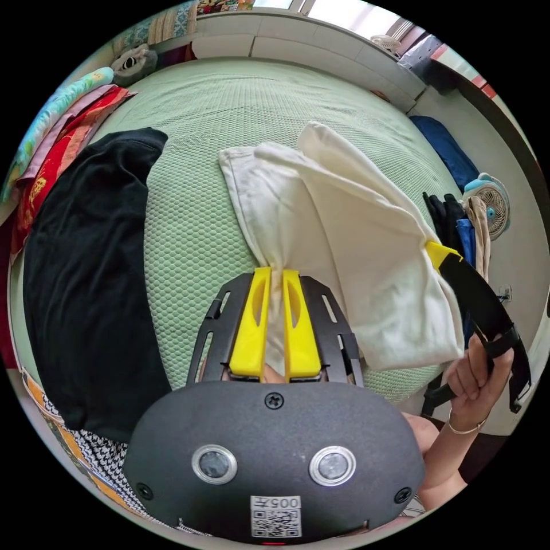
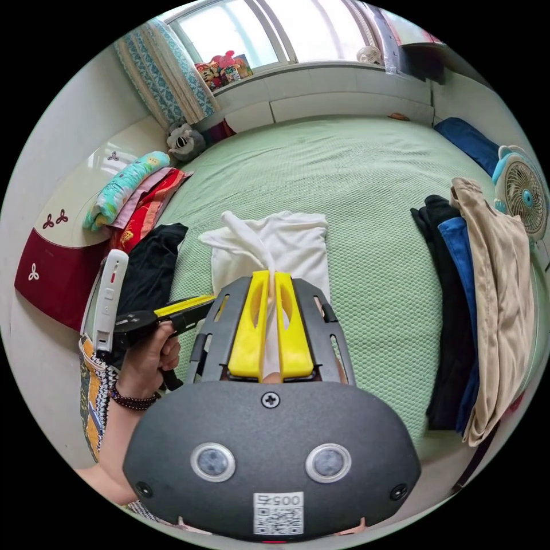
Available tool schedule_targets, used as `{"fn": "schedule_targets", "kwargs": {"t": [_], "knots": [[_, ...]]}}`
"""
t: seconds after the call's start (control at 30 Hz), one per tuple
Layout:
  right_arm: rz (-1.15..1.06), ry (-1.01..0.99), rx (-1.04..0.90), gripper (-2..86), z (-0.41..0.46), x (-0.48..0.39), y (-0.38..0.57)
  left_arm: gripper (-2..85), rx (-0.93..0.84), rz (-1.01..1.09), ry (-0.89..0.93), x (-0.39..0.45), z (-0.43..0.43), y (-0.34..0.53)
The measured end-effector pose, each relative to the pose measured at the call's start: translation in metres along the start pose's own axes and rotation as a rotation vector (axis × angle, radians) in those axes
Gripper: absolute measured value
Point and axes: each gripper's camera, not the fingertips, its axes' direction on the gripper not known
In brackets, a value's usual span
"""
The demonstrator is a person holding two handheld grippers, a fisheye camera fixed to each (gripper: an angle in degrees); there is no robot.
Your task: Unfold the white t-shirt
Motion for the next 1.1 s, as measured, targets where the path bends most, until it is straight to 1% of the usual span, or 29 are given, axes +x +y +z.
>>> {"fn": "schedule_targets", "kwargs": {"t": [0.07, 0.2, 0.33, 0.43, 0.53, 0.57, 0.63, 0.67, 0.7, 0.77, 0.83, 1.03, 1.1], "knots": [[0.053, 0.003, 0.016, -1.3, -0.009, 0.018, 0.002, 5.0, 0.033, -0.002, -0.015, 0.001, -0.008, 0.001], [0.141, 0.017, 0.048, -1.3, -0.026, 0.049, 0.007, 4.9, 0.099, -0.033, -0.115, -0.004, -0.027, 0.007], [0.234, 0.122, 0.077, -1.4, -0.044, 0.08, 0.015, 4.8, 0.129, -0.089, -0.225, -0.017, -0.04, 0.019], [0.33, 0.228, 0.025, -1.4, -0.042, 0.1, 0.021, 4.9, 0.092, -0.082, -0.209, -0.022, -0.036, 0.03], [0.375, 0.309, -0.077, -1.2, -0.026, 0.109, 0.02, 5.1, 0.037, -0.071, -0.203, -0.021, -0.027, 0.035], [0.37, 0.335, -0.092, -1.0, -0.023, 0.109, 0.018, 5.1, 0.035, -0.076, -0.214, -0.021, -0.026, 0.036], [0.365, 0.366, -0.065, -0.7, -0.027, 0.105, 0.015, 4.3, 0.079, -0.116, -0.297, -0.024, -0.034, 0.039], [0.343, 0.34, -0.036, -0.5, -0.033, 0.1, 0.014, 3.9, 0.093, -0.123, -0.305, -0.025, -0.037, 0.04], [0.333, 0.313, -0.02, -0.3, -0.035, 0.098, 0.014, 3.6, 0.119, -0.133, -0.289, -0.028, -0.043, 0.042], [0.283, 0.176, 0.021, 1.6, -0.039, 0.089, 0.013, 3.6, 0.141, -0.133, -0.226, -0.031, -0.045, 0.045], [0.232, 0.14, 0.033, 3.6, -0.035, 0.079, 0.01, 4.4, 0.126, -0.11, -0.181, -0.027, -0.039, 0.043], [0.062, 0.168, 0.014, 8.3, -0.006, 0.038, -0.012, 5.0, 0.088, -0.055, -0.174, -0.01, -0.017, 0.035], [0.021, 0.176, 0.002, 8.9, 0.003, 0.026, -0.017, 5.1, 0.103, -0.036, -0.157, -0.005, -0.016, 0.033]]}}
